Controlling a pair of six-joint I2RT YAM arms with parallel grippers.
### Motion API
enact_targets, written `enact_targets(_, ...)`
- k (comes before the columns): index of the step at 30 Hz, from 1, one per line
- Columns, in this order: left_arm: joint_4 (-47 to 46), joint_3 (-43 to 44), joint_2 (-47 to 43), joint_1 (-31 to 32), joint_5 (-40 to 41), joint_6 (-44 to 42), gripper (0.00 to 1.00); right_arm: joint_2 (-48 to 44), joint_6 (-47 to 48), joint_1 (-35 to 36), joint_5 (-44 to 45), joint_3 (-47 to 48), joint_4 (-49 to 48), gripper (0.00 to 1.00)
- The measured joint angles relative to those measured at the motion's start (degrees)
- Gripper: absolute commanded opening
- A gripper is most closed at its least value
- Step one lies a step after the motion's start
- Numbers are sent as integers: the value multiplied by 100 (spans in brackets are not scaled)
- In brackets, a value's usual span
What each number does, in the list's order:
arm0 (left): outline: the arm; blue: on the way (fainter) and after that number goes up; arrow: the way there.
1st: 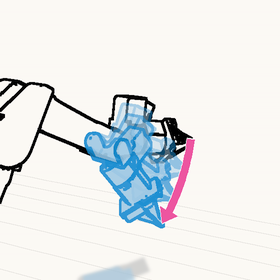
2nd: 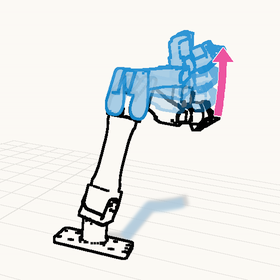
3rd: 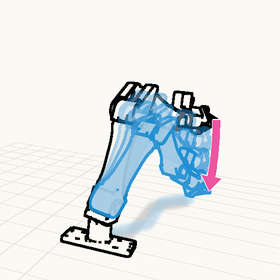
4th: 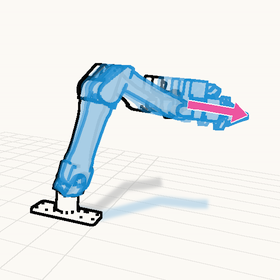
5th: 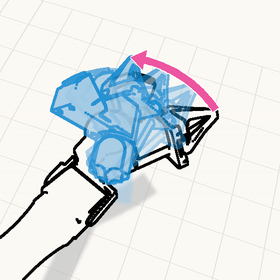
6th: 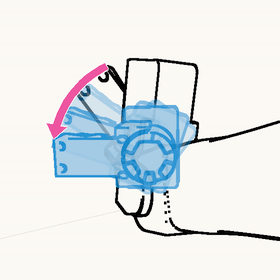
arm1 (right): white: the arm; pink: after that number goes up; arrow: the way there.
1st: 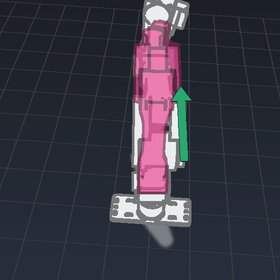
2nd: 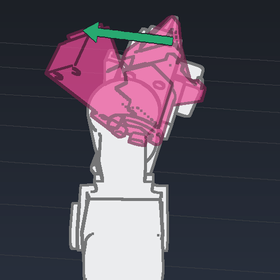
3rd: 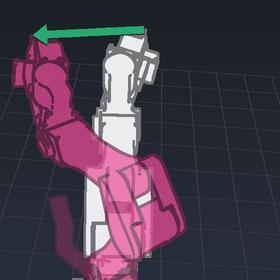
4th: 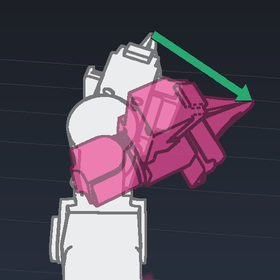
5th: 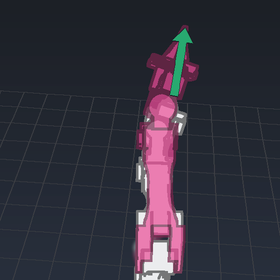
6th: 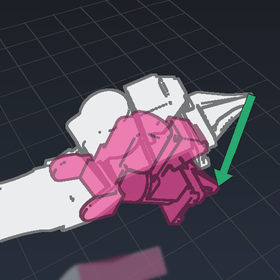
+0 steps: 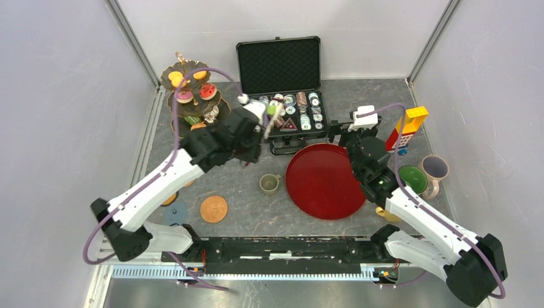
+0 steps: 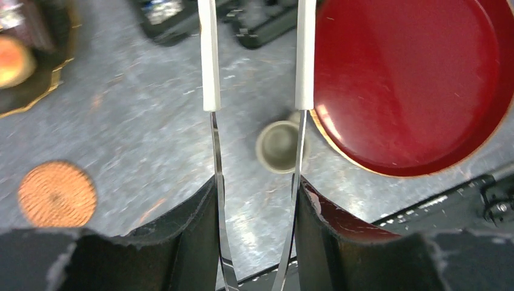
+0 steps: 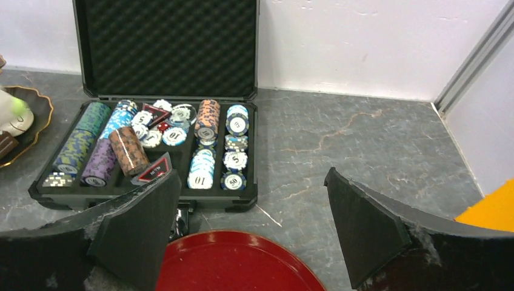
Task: Serve the afternoon tea
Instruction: Pick up the desert from the tray, then place the desert on the desert table.
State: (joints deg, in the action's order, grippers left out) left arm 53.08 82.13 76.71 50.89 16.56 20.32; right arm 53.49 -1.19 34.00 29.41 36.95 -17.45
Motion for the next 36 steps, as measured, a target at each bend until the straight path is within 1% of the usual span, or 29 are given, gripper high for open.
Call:
enact_targets(3, 409, 28, -439, -671, -9, -160, 4, 160, 50, 2, 0, -101, -452, 98)
enact_targets(4, 529, 61, -533, -763, -4, -201, 4, 157, 116, 2, 4, -225, -612, 98)
enact_targets(5, 662, 118, -614, -1115, -15, -273, 4, 157, 190, 2, 4, -372, -756, 98)
enact_targets(7, 844, 234, -680, -1550, -50, -409, 4, 173, 363, 4, 33, -627, -905, 98)
enact_targets(11, 1073, 616, -518, -2549, -234, -660, 3, 339, 721, 201, 319, -1003, -1082, 98)
enact_targets(15, 1130, 1296, -70, -3283, -365, -815, 4, 476, 1067, 577, 378, -1154, -1449, 98)
enact_targets(19, 1108, 1902, 299, -3611, -385, -925, 4, 483, 1381, 809, 317, -1390, -1956, 98)
enact_targets(23, 1115, 2221, 555, -3838, -413, -1001, 4, 573, 1648, 890, 317, -1495, -2229, 98)
enact_targets(30, 1150, 2223, 776, -3991, -310, -1064, 6, 789, 1923, 990, 367, -1506, -2413, 98)
enact_targets(36, 1152, 1917, 767, -4033, -157, -1064, 9, 1005, 1976, 1014, 369, -1502, -2406, 98)
